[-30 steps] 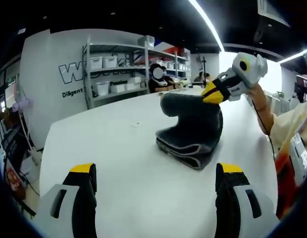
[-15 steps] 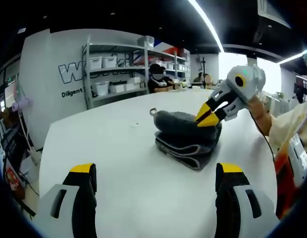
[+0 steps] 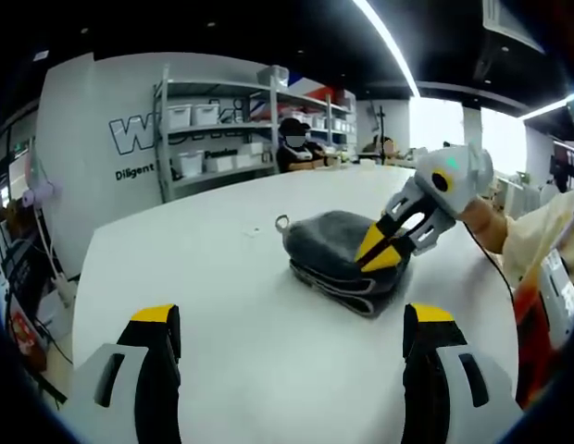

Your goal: Fold the towel on the table until its edges align and the towel forms a compact rectangular stack.

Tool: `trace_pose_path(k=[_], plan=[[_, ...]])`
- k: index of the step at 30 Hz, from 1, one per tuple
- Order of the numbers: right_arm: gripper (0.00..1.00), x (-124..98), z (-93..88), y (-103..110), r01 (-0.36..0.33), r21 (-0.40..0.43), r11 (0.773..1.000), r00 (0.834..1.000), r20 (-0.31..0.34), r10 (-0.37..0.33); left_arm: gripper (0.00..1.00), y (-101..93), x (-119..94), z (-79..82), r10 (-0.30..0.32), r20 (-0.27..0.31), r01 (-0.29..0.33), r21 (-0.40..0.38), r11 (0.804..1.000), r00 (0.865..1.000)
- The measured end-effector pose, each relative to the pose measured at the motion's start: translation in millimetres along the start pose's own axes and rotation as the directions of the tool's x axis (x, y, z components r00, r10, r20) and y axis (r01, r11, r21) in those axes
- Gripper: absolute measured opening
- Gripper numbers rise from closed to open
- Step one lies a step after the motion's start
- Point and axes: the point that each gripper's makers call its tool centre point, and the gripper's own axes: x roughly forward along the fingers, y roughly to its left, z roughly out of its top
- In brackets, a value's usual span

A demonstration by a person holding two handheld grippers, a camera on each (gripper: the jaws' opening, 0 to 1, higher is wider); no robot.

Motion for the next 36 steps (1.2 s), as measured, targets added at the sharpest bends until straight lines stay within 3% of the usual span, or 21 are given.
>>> trace_pose_path(k=[11,14,20,24,28,33,36], plan=[[0.30,-12,14.7,5,-0.034,0.096,0.995,0.996,0.084,0.026,0.98,-2.3,0,-0.8,-0.001,0.000,0.001,0.000,1.000,1.000],[0.33,-17,16.5,5,-0.034,0.112,0.993,0.995,0.096,0.023,0.98,-1.4,0,-0.4,-0.001,0.000,0.001,-0.001,1.000,1.000],[0.45,-27,8.4,3,-0.023,0.116,0.993,0.997,0.073,0.015,0.98,-0.6,0,-0.3,-0.002,0.000,0.002,-0.002,1.000,1.000],[0.69,-34,-2.7,-2,0.014,0.124,0.992,0.999,0.034,-0.018,0.98,0.1,1,-0.4,-0.002,-0.002,0.002,-0.002,1.000,1.000],[0.76,-43,-12.4,-9,0.051,0.147,0.988,0.998,0.013,-0.053,0.98,-0.8,1,-0.9,-0.002,-0.002,0.002,-0.004,1.000,1.000],[0.89,-54,-29.0,-12,0.078,0.194,0.978,0.997,-0.011,-0.077,0.98,-1.4,2,-2.2,-0.003,-0.004,0.003,-0.008,1.000,1.000],[0.95,-62,-45.5,-25,0.138,0.281,0.950,0.990,-0.023,-0.137,0.98,-1.1,4,-3.5,-0.002,-0.009,0.002,-0.009,1.000,1.000]])
